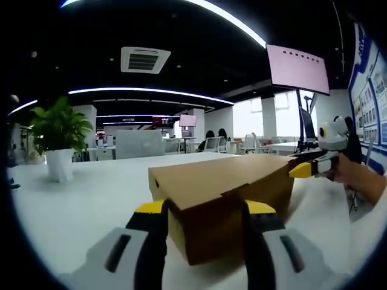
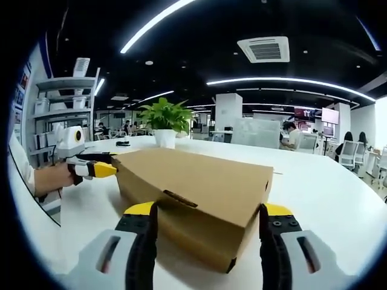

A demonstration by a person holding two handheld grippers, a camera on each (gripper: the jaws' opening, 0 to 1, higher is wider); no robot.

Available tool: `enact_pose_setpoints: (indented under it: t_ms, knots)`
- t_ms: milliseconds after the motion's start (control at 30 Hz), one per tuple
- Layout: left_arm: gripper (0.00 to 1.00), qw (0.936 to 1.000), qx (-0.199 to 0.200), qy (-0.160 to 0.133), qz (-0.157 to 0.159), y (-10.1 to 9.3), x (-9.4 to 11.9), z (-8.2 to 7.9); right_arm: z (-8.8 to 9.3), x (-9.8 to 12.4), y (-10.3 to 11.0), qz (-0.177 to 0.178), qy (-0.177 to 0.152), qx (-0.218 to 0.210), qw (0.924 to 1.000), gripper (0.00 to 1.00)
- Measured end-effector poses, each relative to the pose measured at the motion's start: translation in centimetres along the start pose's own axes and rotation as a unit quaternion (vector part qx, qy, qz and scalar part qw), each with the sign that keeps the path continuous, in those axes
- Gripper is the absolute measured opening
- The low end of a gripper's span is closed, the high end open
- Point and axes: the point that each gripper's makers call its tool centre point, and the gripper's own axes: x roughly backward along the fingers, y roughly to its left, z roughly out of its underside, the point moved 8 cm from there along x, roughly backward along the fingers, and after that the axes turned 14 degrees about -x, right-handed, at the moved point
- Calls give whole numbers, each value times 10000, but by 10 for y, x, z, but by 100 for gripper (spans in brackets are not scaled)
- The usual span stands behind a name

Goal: Operate the shoe box by opening the lid, removing the specified soft item, and placing it in the target area until the item is outside and the box remains undamaged.

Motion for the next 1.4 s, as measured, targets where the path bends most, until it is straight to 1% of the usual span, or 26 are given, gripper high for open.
enact_pose_setpoints:
  t_ms: [567,1000,1200,1333,1400]
  knots:
    - [49,9999,31,-87,-65,-2,3,1,3,2,4,48,-108,11,9999,68]
    - [49,10000,15,-60,-35,-3,8,1,3,5,7,59,-41,23,10000,68]
    - [49,10000,29,-36,-25,-5,11,0,3,10,10,73,-36,26,10000,68]
    - [49,10000,29,-1,-48,-10,16,-2,4,14,10,39,-16,30,10000,68]
    - [49,10000,10,-29,-76,-13,19,-2,5,16,11,23,-30,36,10000,68]
